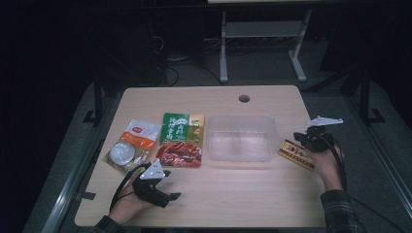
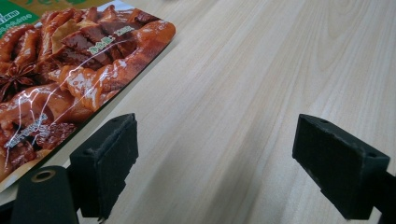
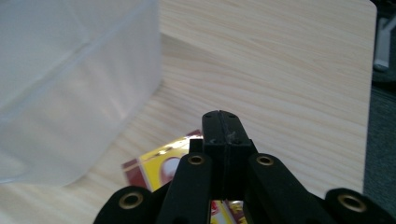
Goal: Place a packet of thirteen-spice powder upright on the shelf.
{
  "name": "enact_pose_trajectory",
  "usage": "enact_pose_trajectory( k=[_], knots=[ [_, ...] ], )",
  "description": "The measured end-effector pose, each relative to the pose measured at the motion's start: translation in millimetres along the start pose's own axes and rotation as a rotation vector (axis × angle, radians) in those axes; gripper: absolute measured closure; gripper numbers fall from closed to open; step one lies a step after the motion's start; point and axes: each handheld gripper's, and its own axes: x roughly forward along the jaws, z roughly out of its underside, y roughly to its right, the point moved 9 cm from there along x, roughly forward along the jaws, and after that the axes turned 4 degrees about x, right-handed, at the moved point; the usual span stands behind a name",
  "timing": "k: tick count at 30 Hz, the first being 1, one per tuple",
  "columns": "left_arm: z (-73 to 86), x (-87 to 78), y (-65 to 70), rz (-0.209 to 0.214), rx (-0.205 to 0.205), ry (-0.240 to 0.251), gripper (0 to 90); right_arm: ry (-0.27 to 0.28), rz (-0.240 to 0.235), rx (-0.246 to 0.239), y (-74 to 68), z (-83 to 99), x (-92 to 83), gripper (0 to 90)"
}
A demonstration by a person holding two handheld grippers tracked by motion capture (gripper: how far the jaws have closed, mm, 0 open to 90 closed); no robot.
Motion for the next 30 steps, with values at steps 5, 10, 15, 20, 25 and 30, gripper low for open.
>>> enact_pose_trajectory(
  k=[5, 10, 15, 20, 25, 30],
  knots=[
    [0.2, 1.4, 1.8, 0.009, 0.013, -0.007, 13.9, -0.049, 0.023, 0.003, 14.4, 10.5, 10.3, 90.0],
    [0.7, -0.4, 0.7, 0.006, 0.011, -0.004, 13.8, -0.097, 0.022, 0.010, 22.8, 26.3, 15.6, 90.0],
    [0.8, -0.5, 1.3, 0.007, 0.014, -0.008, 13.8, -0.106, 0.013, 0.004, 23.2, 29.8, 16.8, 90.0],
    [0.8, -1.2, 1.4, 0.007, 0.013, -0.007, 13.8, -0.112, -0.002, -0.013, 17.2, 31.3, 15.5, 90.0],
    [1.7, -2.0, 0.4, 0.005, 0.020, -0.009, 13.9, -0.121, -0.026, -0.035, 8.4, 31.6, 15.4, 90.0],
    [1.3, -1.7, 1.6, 0.010, 0.015, -0.002, 13.8, -0.136, -0.049, -0.065, 0.3, 33.4, 14.7, 90.0]
  ],
)
